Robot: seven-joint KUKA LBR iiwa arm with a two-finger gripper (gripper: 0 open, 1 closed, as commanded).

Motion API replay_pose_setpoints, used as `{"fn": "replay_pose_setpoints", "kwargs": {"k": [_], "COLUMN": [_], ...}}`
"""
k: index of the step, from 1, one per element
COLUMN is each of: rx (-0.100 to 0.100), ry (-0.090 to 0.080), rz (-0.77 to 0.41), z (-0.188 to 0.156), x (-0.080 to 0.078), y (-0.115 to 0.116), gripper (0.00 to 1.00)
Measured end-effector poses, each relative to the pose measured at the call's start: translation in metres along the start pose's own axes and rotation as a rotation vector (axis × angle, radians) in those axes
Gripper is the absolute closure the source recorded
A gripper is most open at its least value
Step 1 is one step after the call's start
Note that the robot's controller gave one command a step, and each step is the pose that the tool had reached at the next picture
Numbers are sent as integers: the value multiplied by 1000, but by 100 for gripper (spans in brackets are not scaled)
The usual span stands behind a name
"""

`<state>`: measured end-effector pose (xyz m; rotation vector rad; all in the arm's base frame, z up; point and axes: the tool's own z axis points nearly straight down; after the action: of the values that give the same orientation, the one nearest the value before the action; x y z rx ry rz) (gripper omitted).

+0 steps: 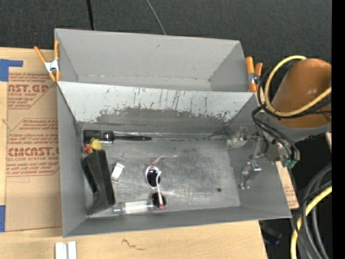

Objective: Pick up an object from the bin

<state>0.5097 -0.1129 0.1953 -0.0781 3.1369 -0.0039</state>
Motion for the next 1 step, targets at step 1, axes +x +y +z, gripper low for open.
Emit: {"fn": "replay_pose_setpoints", "kwargs": {"k": [1], "rx": [-3], "ry": [2], "rz": [-224], "z": [9], "x": [-8], "y": [21], "gripper": [0]}}
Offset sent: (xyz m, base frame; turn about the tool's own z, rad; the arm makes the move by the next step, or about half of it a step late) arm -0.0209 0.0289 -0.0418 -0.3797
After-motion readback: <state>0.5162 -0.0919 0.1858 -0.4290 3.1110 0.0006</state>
